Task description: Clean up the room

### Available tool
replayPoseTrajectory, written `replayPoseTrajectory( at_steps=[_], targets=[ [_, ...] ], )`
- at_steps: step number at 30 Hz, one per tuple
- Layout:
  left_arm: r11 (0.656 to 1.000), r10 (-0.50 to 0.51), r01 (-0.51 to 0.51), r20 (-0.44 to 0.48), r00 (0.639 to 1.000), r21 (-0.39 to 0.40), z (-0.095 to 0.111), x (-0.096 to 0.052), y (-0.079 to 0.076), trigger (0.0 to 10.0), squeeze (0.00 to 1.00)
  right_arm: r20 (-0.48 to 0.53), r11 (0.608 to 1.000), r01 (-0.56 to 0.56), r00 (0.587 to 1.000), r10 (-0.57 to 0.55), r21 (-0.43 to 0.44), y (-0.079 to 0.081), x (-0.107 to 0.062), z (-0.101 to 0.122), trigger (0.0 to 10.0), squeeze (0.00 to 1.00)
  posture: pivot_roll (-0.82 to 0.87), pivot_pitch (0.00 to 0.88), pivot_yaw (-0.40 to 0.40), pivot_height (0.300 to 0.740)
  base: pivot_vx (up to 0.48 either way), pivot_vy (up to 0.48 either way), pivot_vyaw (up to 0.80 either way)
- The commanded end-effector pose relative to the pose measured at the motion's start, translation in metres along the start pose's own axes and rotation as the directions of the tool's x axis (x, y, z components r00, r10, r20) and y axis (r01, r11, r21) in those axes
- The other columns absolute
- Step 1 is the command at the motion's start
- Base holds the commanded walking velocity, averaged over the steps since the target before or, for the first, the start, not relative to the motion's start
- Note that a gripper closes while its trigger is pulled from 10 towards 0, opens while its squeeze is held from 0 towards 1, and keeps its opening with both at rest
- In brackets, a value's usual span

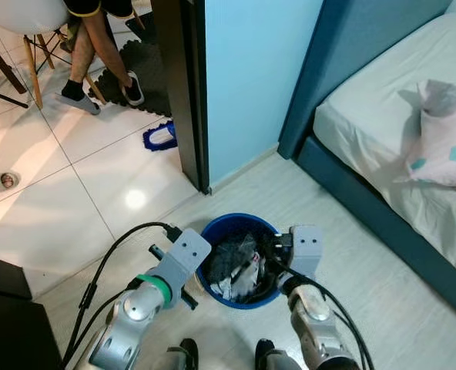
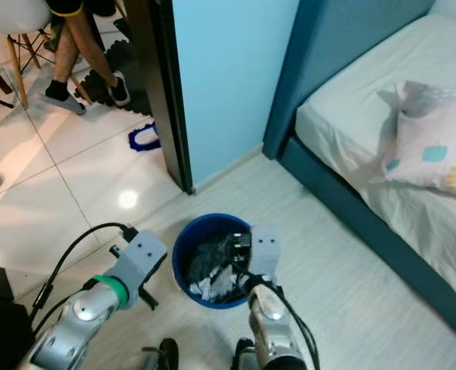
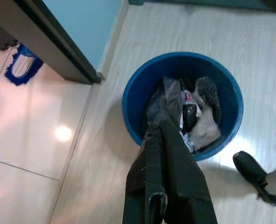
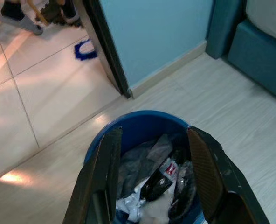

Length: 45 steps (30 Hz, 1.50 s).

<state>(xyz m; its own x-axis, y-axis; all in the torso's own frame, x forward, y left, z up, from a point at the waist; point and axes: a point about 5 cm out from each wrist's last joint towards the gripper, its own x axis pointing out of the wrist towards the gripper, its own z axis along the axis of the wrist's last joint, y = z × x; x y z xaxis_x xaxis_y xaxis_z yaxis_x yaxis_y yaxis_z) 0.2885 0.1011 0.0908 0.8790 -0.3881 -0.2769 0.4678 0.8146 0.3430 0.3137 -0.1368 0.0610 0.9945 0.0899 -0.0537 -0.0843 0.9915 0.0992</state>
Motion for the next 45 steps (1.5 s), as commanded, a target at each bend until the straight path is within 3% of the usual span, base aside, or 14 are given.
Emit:
replayPoseTrajectory(
  at_steps=[1,4,6,7,8,9,10,12,14,18,23,31,45],
  targets=[
    [1.000,-0.006,0.006,-0.036,0.999,-0.012,-0.012,-0.001,-0.004,10.0,0.00,-0.004,1.000,0.022,1.000,-0.022,0.017,-0.007,-0.008,-0.006,10.0,0.00,-0.01,0.236,0.076,0.740,0.000,0.000,0.00],
    [1.000,-0.002,0.001,-0.033,0.999,-0.016,-0.012,-0.001,-0.004,10.0,0.00,0.007,1.000,0.027,1.000,-0.027,0.016,-0.009,-0.009,-0.004,10.0,0.00,-0.01,0.236,0.076,0.740,0.000,0.000,0.00],
    [0.991,0.074,-0.076,-0.025,0.997,-0.109,-0.013,-0.002,0.007,10.0,0.00,0.052,0.999,0.048,0.997,-0.048,-0.006,-0.016,-0.022,0.001,10.0,0.00,-0.05,0.165,0.061,0.740,0.000,0.000,0.00],
    [0.991,0.074,-0.076,-0.025,0.997,-0.109,-0.013,-0.002,0.007,10.0,0.00,0.052,0.999,0.048,0.997,-0.048,-0.006,-0.016,-0.022,0.001,10.0,0.00,-0.05,0.165,0.061,0.740,0.000,0.000,0.00],
    [0.977,0.122,-0.124,-0.023,0.992,-0.176,-0.014,-0.003,0.013,10.0,0.00,0.067,0.998,0.062,0.996,-0.060,-0.014,-0.019,-0.029,0.002,10.0,0.00,-0.06,0.133,0.060,0.740,0.000,0.000,0.00],
    [0.977,0.122,-0.124,-0.023,0.992,-0.176,-0.014,-0.003,0.013,10.0,0.00,0.067,0.998,0.062,0.996,-0.060,-0.014,-0.019,-0.029,0.002,10.0,0.00,-0.06,0.133,0.060,0.740,0.000,0.000,0.00],
    [0.953,0.178,-0.179,-0.025,0.984,-0.244,-0.016,-0.006,0.022,10.0,0.00,0.076,0.996,0.081,0.994,-0.079,-0.026,-0.022,-0.037,0.002,10.0,0.00,-0.07,0.105,0.064,0.740,0.000,0.000,0.00],
    [0.953,0.178,-0.179,-0.025,0.984,-0.244,-0.016,-0.006,0.022,10.0,0.00,0.076,0.996,0.081,0.994,-0.079,-0.026,-0.022,-0.037,0.002,10.0,0.00,-0.07,0.105,0.064,0.740,0.000,0.000,0.00],
    [0.929,0.230,-0.227,-0.025,0.973,-0.292,-0.018,-0.011,0.032,10.0,0.00,0.079,0.994,0.101,0.992,-0.098,-0.032,-0.026,-0.045,0.000,10.0,0.00,-0.07,0.105,0.064,0.740,0.000,0.000,0.00],
    [0.931,0.240,-0.240,-0.032,0.970,-0.276,-0.029,-0.020,0.041,10.0,0.00,0.031,0.989,0.134,0.991,-0.133,-0.062,-0.040,-0.053,-0.011,10.0,0.00,-0.08,0.065,0.054,0.740,0.000,0.000,-0.20],
    [0.918,0.269,-0.261,-0.015,0.963,-0.297,-0.023,-0.014,0.046,10.0,0.00,0.023,0.987,0.147,0.989,-0.146,-0.067,-0.048,-0.051,-0.006,10.0,0.00,-0.08,0.062,0.044,0.740,0.000,0.000,-0.80],
    [0.900,0.288,-0.270,0.001,0.958,-0.343,-0.013,-0.008,0.046,10.0,0.00,0.033,0.987,0.143,0.989,-0.141,-0.073,-0.047,-0.047,0.001,10.0,0.00,-0.07,0.068,0.038,0.740,0.000,0.000,-0.80],
    [0.901,0.286,-0.258,0.030,0.958,-0.348,-0.002,-0.004,0.050,10.0,0.00,0.051,0.989,0.136,0.990,-0.133,-0.059,-0.040,-0.047,0.009,10.0,0.00,-0.08,0.078,0.044,0.740,0.000,0.000,-0.80]
  ],
)
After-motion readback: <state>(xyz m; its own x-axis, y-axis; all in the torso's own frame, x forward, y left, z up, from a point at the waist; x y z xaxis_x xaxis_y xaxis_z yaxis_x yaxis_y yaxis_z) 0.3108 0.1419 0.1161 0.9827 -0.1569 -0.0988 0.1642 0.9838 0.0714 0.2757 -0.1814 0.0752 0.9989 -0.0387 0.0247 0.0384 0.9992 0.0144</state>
